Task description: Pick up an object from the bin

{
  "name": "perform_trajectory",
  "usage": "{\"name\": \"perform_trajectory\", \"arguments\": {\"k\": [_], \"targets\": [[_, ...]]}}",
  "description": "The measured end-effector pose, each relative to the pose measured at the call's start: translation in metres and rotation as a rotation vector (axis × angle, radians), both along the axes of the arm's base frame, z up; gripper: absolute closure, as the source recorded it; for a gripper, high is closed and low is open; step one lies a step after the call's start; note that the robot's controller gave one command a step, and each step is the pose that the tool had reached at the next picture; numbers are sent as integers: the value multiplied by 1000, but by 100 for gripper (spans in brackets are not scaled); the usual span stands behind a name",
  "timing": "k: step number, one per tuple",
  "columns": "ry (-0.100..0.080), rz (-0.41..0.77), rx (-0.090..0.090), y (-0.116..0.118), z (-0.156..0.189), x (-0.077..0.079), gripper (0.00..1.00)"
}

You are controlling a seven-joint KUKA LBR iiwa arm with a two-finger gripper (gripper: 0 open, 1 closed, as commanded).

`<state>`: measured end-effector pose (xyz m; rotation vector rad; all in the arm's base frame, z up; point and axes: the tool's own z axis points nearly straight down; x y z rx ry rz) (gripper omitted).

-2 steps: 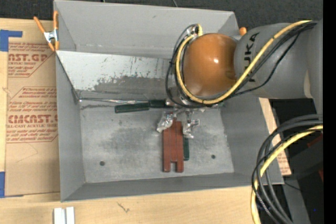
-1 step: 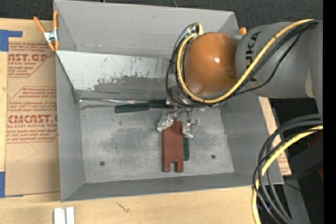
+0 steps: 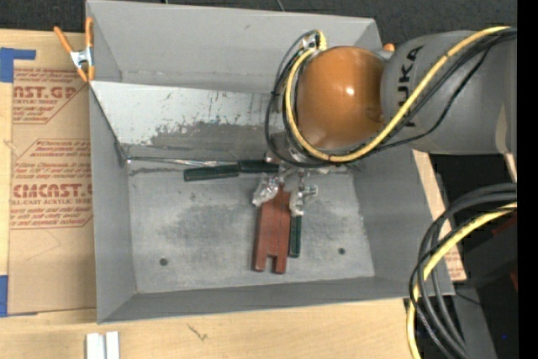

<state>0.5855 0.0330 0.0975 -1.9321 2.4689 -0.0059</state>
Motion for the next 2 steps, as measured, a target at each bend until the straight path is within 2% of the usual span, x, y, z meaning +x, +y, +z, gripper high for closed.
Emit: {"name": "perform_trajectory", "arguments": {"k": [2], "targets": [[13,1,2,0,29,-4,100]]}}
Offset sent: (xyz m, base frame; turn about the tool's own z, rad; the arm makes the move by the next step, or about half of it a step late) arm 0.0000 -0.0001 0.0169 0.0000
